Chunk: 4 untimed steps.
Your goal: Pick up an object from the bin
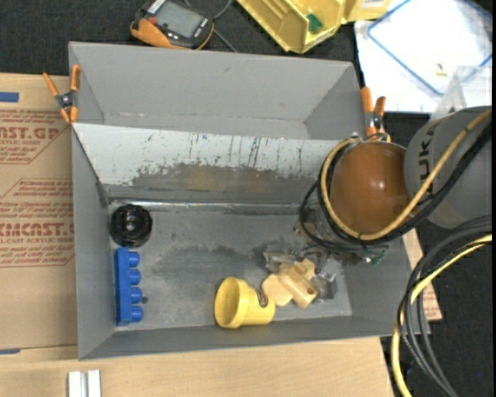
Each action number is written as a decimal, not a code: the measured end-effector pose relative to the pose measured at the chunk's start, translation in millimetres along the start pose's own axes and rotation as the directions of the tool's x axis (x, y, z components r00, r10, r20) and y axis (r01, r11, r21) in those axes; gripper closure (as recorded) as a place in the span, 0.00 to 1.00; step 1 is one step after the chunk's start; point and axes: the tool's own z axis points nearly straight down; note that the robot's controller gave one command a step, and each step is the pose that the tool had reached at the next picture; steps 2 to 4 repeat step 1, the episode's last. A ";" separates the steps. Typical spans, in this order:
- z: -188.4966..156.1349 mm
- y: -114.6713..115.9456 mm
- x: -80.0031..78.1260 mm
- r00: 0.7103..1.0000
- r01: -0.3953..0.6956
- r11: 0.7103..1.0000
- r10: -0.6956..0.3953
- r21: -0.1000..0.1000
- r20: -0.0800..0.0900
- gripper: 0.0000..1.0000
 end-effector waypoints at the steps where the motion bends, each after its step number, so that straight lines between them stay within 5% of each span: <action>1: -33.9 1.8 -0.1 1.000 -0.001 1.000 0.001 -0.005 -0.002 1.00; 4: -33.9 1.8 -0.1 1.000 -0.001 1.000 0.001 -0.005 -0.002 1.00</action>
Offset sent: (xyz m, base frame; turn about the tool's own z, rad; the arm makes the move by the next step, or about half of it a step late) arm -0.0021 0.0010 0.0806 -0.0001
